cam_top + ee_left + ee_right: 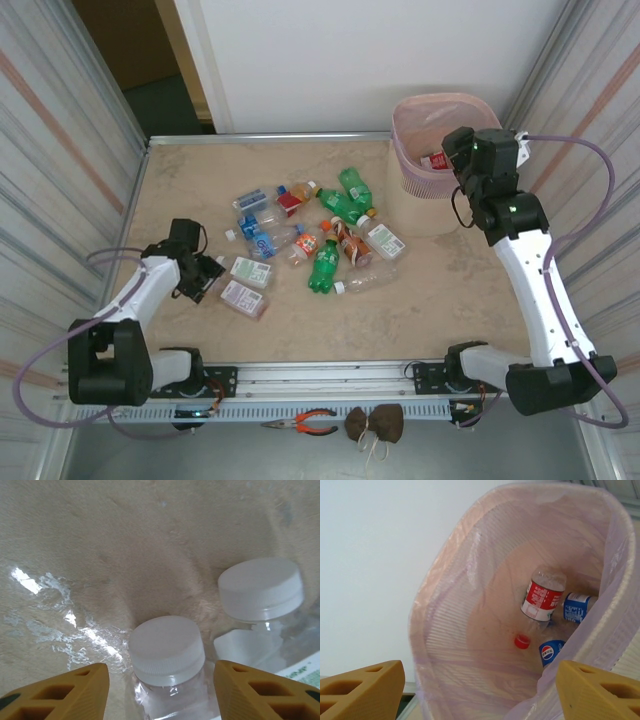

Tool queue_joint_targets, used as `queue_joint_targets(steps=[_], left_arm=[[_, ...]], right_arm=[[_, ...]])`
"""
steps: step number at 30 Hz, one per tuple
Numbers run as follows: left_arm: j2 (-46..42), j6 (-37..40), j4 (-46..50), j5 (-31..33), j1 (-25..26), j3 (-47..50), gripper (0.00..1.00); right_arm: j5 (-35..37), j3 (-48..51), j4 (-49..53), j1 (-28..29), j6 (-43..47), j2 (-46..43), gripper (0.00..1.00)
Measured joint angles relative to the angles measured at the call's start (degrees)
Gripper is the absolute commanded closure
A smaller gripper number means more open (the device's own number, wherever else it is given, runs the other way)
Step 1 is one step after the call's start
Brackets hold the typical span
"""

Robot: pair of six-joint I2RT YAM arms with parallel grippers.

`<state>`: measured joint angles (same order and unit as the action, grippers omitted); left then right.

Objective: Put the plastic bottles in the bin

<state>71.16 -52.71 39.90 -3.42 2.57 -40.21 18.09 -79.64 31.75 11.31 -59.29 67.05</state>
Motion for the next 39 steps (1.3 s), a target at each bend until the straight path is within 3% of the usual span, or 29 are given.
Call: queue_joint_targets(steps=[18,26,32,39], left_arm=[[7.6,-2.5,-7.2,-1.4,-0.4,2.0,0.49],[6.2,-2.9,-7.2,-1.3,-0.4,3.0,0.57],[0.5,-2.4,-6.3,-1.0,-0.4,3.7,0.62],[-13.4,1.0,-4.0,-1.1,-0.4,3.3,0.66]], right_arm=[[3.5,0.9,1.5,2.0,0.0,-2.4,0.24],[4.5,1.8,1.2,3.1,0.2,-3.0,0.23],[2.4,7.0,-3.3,3.4,3.3,-5.4,0.24],[-9.2,10.1,-11.4,3.4,12.6,-6.6,0.25]])
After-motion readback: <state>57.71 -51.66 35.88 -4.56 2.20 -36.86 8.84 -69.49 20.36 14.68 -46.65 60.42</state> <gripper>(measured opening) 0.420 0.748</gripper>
